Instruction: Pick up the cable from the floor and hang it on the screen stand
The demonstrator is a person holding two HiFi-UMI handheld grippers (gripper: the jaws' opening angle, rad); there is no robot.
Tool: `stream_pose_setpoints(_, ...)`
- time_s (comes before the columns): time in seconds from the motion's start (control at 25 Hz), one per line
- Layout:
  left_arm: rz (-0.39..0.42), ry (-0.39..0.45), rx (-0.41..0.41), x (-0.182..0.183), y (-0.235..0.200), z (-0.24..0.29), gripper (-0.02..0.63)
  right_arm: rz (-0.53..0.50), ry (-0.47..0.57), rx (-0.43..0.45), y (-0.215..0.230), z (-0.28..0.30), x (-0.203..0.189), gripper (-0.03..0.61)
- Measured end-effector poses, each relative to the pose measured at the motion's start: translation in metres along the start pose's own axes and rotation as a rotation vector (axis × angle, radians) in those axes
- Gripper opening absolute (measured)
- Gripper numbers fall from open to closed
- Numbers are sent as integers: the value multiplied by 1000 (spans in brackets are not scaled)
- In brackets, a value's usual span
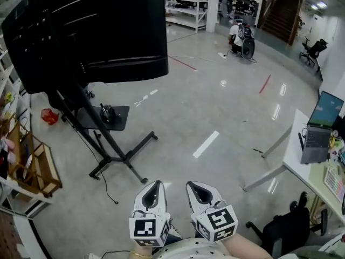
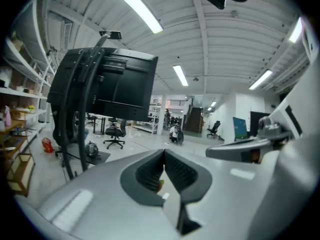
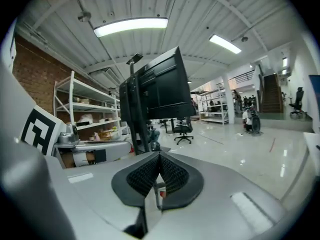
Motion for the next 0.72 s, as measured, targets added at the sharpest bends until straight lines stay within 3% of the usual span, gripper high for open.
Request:
stream_pose_setpoints(0.16,5,-35,194,-21,-102,-25,8,-52,-40,179,-78,88,3,-2)
stream_pose_setpoints(0.32,-47,-70,358,-40,-189,-56,8,-114,-95,325,-153,149,-3,-2)
stream_pose_setpoints(0.72,-201,-93,687,-87,-345,-117,8,-233,-273,581,-283,276,-49,-2)
Point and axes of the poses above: the fingertips, and each gripper's own axes: z forward along the fingers, y to its right, x out of its top, the point moved 3 cm from there along -z, backward along the fingers, and after that the axes turned 9 degrees about z, right-handed, at the moved point
